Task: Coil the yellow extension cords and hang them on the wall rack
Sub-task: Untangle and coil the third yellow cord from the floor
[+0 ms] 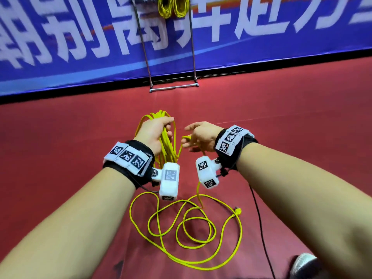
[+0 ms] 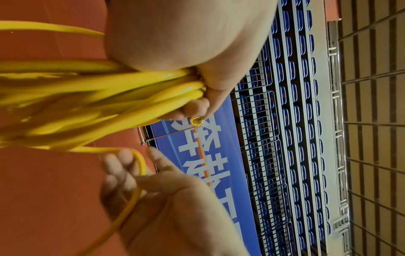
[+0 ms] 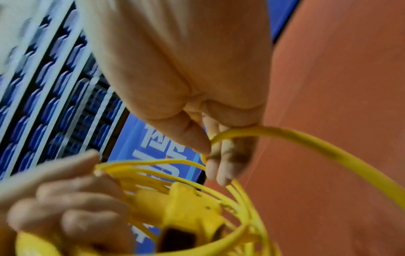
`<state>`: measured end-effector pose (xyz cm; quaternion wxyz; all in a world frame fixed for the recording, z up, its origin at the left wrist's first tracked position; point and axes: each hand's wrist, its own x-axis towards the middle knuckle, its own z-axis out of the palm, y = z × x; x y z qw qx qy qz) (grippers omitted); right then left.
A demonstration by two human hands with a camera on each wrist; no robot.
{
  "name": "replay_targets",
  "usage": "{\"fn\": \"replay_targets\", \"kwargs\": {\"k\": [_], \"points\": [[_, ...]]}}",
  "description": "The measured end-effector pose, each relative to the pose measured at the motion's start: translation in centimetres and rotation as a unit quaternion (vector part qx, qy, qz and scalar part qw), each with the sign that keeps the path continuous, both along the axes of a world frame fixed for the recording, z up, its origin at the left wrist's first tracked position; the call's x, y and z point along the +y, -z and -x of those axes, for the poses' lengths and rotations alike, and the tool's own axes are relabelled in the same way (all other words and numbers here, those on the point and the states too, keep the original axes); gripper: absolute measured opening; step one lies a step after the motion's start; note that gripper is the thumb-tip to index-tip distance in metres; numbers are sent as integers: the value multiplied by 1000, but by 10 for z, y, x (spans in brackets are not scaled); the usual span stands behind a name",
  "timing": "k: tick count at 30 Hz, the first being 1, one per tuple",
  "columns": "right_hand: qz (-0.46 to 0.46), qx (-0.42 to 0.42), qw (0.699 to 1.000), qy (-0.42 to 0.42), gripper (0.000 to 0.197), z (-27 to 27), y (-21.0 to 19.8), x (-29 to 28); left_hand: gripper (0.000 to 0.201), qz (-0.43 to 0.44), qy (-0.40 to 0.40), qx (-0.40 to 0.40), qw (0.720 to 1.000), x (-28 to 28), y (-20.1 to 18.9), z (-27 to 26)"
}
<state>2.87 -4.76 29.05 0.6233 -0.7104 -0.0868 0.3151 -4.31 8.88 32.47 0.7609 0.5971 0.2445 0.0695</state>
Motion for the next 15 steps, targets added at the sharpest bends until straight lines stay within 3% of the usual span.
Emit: {"fn": "replay_targets", "kwargs": {"k": [2, 6, 9, 12, 15], "points": [[-54, 63, 996, -28, 39, -1, 7, 0, 32, 10, 5, 10, 1000, 0, 12, -2], [-107, 129, 985, 28, 16, -6, 24, 7, 31, 4, 32, 43, 999, 2, 29, -8], [-83, 170, 982, 27, 21, -14, 34, 9, 27, -13, 63, 66, 996, 1, 36, -12], [-71, 186, 979, 33, 13, -16, 36, 9, 22, -22, 66, 79, 994, 1, 42, -14], [-100, 162, 982, 10, 35, -16, 42, 11, 18, -23, 52, 67, 996, 2, 52, -17]]}}
